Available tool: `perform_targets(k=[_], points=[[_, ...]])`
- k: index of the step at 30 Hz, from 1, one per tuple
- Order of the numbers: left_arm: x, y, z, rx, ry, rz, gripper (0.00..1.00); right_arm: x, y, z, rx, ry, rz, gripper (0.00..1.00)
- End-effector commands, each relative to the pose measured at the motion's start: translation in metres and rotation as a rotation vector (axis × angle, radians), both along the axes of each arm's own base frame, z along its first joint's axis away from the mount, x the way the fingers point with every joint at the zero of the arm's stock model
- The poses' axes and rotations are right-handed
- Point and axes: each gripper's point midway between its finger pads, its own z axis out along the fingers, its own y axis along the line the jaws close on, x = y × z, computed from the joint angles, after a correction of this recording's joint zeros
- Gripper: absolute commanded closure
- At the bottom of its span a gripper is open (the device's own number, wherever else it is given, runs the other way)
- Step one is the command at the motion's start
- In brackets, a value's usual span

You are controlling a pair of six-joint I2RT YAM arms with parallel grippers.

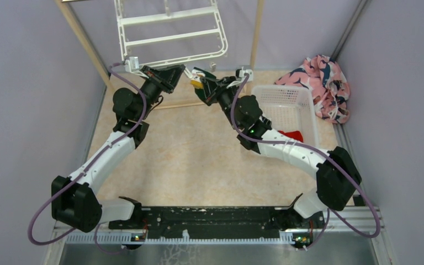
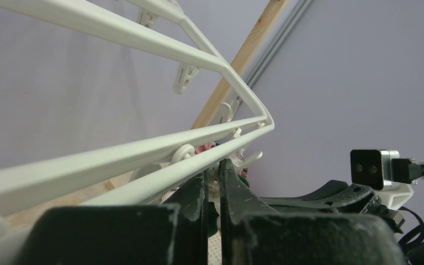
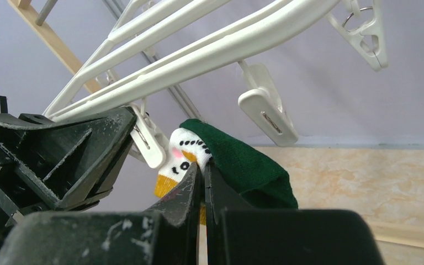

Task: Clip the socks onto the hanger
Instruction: Clamp the sock onto the hanger.

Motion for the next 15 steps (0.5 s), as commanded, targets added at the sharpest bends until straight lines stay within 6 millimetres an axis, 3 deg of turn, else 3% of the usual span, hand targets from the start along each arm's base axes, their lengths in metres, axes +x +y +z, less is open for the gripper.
perform_targets(k=[1, 15], points=[[-0.004, -0.003, 0.011, -0.019, -0.018, -0.023, 1.0, -0.013, -0.001, 0.03, 0.071, -0.063, 0.021, 1.0], [-0.005, -0.005, 0.011, -0.033, -0.012, -0.042, 1.0, -0.011, 0.018, 0.046, 0.091, -0.088, 0.088, 1.0]])
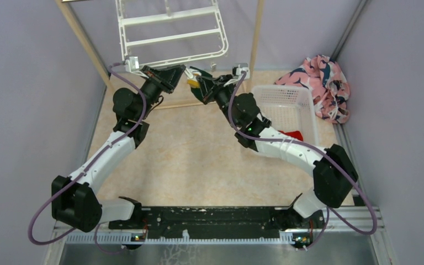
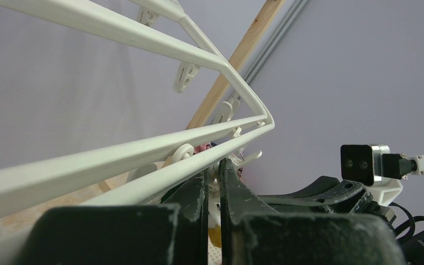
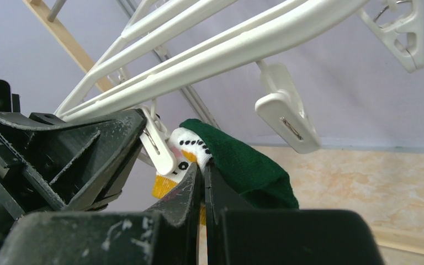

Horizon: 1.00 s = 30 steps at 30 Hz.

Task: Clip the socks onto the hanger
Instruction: Clamp the sock onto the hanger.

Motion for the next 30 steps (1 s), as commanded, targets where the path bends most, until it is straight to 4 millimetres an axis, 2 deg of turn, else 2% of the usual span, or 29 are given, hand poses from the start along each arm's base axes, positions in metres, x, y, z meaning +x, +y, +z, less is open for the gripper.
perform_targets(k=[1, 23, 24, 27, 30], points=[[-0.003, -0.002, 0.011, -0.014, -0.024, -0.016, 1.0, -0.012, 0.008, 0.044, 0.092, -0.082, 0.053, 1.0], [-0.005, -0.015, 0.004, 0.001, -0.018, -0.092, 1.0, -0.014, 0.006, 0.054, 0.047, -0.139, 0.042, 1.0], [-0.006, -0.016, 0.005, 0.0, -0.019, -0.097, 0.99, -0.013, 0.006, 0.056, 0.045, -0.142, 0.036, 1.0], [-0.006, -0.018, 0.005, -0.003, -0.021, -0.109, 0.83, -0.011, 0.007, 0.056, 0.038, -0.146, 0.027, 1.0], [-0.005, -0.017, 0.004, -0.005, -0.018, -0.103, 0.79, -0.011, 0.006, 0.056, 0.036, -0.149, 0.024, 1.0]])
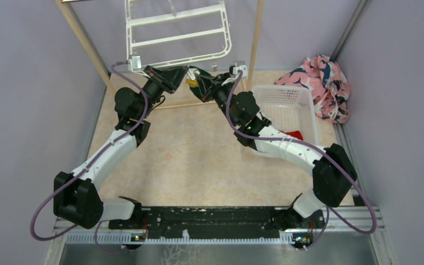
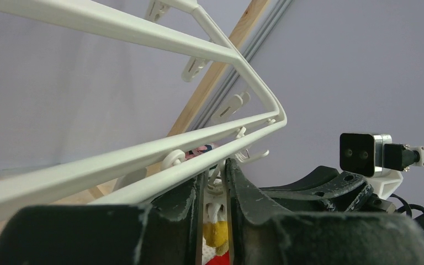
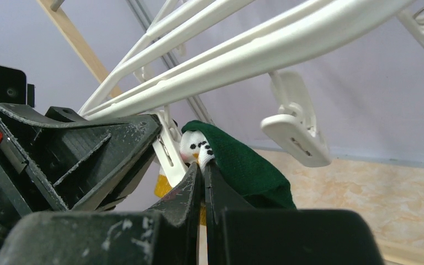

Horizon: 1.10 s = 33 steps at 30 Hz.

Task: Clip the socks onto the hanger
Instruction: Clamp the sock onto the hanger.

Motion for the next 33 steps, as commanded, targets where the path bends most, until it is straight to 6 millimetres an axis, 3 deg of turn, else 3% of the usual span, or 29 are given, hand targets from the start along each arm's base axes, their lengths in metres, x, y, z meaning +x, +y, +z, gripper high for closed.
perform_targets(k=[1, 5, 18, 21, 24, 26, 33], points=[[-0.004, -0.006, 0.009, -0.004, -0.018, -0.037, 0.78, -0.011, -0.001, 0.051, 0.083, -0.106, 0.01, 1.0], [-0.004, -0.006, 0.008, -0.004, -0.017, -0.035, 0.73, -0.012, -0.001, 0.05, 0.079, -0.107, 0.01, 1.0], [0.001, -0.004, 0.007, -0.013, -0.003, -0.019, 0.34, -0.009, 0.009, 0.052, 0.037, -0.126, 0.028, 0.98], [0.001, -0.002, 0.008, -0.003, -0.01, -0.002, 0.25, -0.005, 0.015, 0.05, 0.0, -0.124, 0.031, 0.59], [0.008, 0.012, 0.004, 0.044, -0.005, 0.102, 0.17, -0.003, 0.012, 0.044, -0.036, -0.117, 0.014, 0.36], [0.012, 0.026, 0.001, 0.076, 0.003, 0.19, 0.13, -0.002, 0.008, 0.038, -0.061, -0.109, 0.004, 0.31], [0.007, 0.054, 0.008, 0.145, -0.03, 0.346, 0.1, -0.02, -0.019, 0.01, -0.138, -0.088, -0.013, 0.28]])
